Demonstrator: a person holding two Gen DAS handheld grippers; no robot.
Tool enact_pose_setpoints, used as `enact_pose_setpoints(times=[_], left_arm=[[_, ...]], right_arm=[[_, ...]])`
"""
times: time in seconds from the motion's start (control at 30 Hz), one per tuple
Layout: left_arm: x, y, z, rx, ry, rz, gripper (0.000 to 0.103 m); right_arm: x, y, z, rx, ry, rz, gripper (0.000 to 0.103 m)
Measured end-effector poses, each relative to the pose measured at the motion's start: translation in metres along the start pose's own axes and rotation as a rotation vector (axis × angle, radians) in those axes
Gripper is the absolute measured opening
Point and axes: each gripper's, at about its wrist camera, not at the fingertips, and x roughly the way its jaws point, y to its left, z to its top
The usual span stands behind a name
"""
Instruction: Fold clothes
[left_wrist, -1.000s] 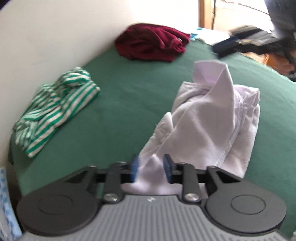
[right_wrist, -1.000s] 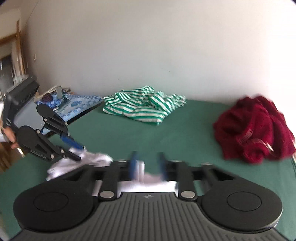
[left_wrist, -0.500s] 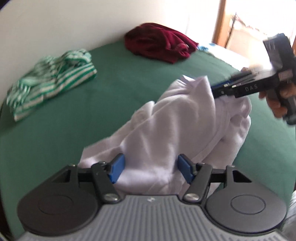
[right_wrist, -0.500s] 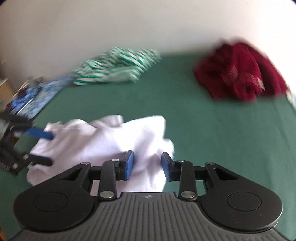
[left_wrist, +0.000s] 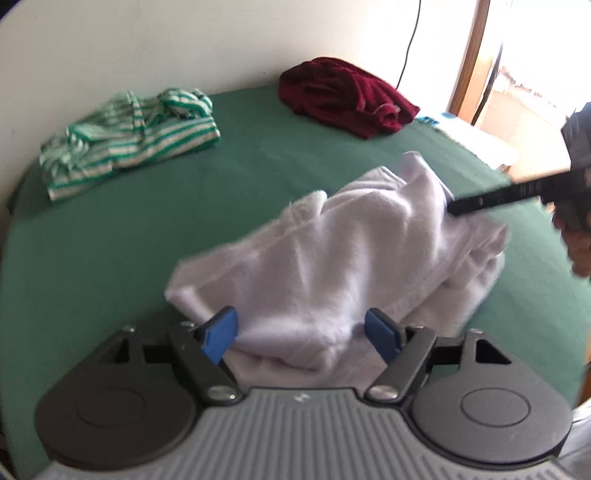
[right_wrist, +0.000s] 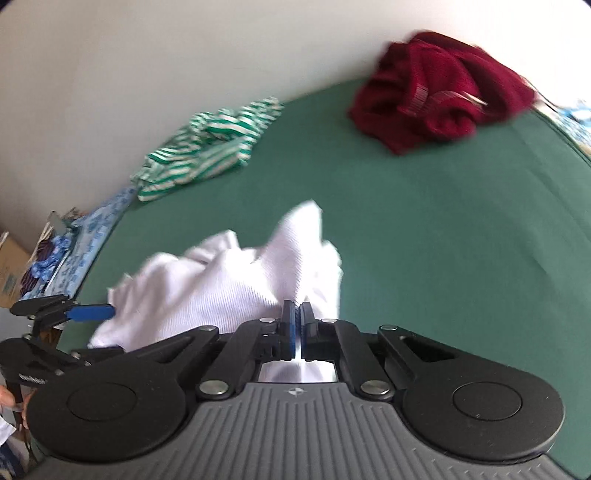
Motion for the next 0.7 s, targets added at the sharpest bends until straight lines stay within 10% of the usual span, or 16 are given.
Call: enact_pose_setpoints(times=[0.2, 0.33, 0.53, 0.7], left_arm=[[0.007, -0.021, -0.017, 0.076, 0.005, 0.020, 0.094], [-0.016, -0.018, -0.011, 0.048, -0.032, 0.016, 0.091], [-0.018, -0.019, 0.000, 0.010, -0.093, -0.033, 0.093], [0.006, -0.028, -0.014, 0.013, -0.030, -0.035, 0.095]], right_arm=[[-0.002, -0.002, -0.002, 0.005, -0.068, -0.023, 0.008], [-0.024, 0.017, 0.003, -0.089, -0.193, -0.041, 0.031], [0.011, 0.039, 0.014, -0.200, -0.128, 0.059, 0.027], [0.039, -0.004, 0.024, 0.016, -0.133, -0.018, 0.020]])
